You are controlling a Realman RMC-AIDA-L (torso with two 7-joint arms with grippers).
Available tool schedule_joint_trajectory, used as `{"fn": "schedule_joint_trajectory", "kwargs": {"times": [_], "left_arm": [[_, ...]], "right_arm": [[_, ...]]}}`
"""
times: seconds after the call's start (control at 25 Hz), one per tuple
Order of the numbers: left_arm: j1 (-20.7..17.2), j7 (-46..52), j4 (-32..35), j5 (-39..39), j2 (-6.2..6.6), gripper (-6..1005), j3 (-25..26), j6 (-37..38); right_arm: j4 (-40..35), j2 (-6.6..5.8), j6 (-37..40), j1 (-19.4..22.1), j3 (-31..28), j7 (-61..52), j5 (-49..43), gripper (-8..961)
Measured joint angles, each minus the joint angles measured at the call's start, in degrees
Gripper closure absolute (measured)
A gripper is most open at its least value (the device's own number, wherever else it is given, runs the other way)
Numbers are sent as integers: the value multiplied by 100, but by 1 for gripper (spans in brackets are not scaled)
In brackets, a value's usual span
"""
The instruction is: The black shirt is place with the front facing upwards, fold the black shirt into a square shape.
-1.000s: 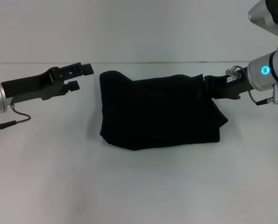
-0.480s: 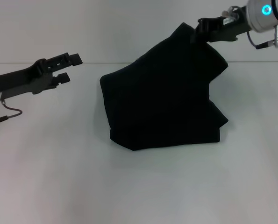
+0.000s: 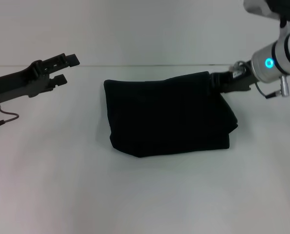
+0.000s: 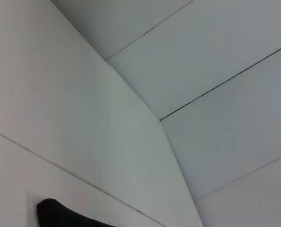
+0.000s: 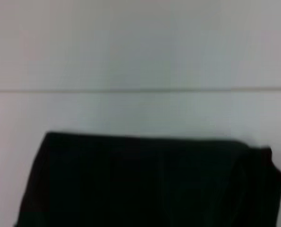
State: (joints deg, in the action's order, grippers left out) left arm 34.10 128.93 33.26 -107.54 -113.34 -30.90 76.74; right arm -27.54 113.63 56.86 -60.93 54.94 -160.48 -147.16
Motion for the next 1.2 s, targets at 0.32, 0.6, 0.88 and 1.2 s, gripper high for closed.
{"fn": "schedule_joint_trajectory", "kwargs": {"times": [0.32, 0.6, 0.88, 1.2], "left_arm": [[4, 0, -13, -2, -16, 51, -1, -28], [34, 0, -14, -4, -33, 51, -4, -35], [44, 0, -13, -4, -34, 51, -4, -63], [44, 0, -13, 0, -37, 50, -3, -64]], "right_arm": [[33, 12, 192, 202, -5, -23, -21, 901], [32, -11, 241, 324, -27, -24, -20, 891], [-166, -128, 505, 483, -319, 5, 15, 856], [-145, -528, 799, 644, -535, -236, -178, 605]]}}
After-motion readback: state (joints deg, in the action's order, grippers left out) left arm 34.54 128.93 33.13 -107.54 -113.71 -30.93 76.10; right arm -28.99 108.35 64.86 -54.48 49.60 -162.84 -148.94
